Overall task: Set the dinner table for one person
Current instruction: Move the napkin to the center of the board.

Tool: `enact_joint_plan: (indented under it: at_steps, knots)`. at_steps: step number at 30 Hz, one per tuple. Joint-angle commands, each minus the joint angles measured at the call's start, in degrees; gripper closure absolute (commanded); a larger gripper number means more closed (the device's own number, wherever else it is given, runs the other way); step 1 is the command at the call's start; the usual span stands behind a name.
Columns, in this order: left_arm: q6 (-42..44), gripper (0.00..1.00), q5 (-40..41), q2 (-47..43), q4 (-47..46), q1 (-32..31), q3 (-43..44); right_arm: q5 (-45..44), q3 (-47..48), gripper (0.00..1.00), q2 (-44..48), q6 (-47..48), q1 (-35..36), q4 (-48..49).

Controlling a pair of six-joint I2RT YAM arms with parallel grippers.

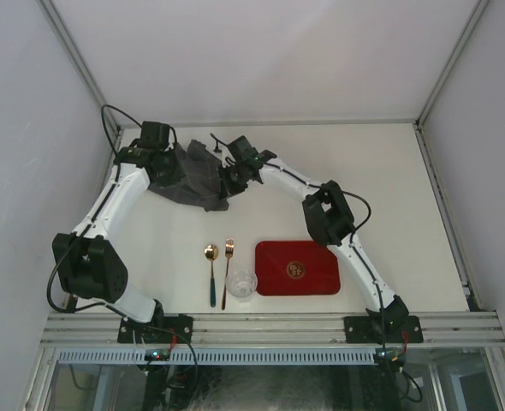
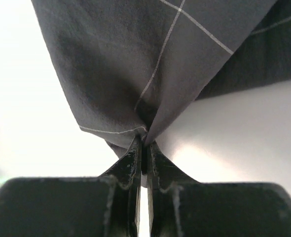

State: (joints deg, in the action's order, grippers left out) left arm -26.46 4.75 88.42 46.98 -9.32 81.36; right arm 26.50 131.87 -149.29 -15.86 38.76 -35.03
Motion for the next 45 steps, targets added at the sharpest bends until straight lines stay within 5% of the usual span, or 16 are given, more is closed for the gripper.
enact_joint_plan:
  at_steps: [1,11,26,45]
  knots:
    - [-0.44,1.00,-0.60,0.01,-2.08,0.30,-0.54,-5.97,-2.49,1.00,9.89,4.62,-0.25,-2.88]
    - [-0.84,1.00,-1.57,1.65,-3.52,0.26,-1.38,-15.73,-7.50,1.00,18.77,7.83,-0.32,-9.62]
    - [-0.85,0.98,-0.52,14.04,-1.55,0.22,5.29,-21.87,-28.97,1.00,28.39,6.68,-3.62,-5.87]
    - [-1.21,0.47,-6.86,29.39,0.26,-0.06,21.62,-20.15,-30.45,1.00,27.90,6.02,-3.91,-3.34]
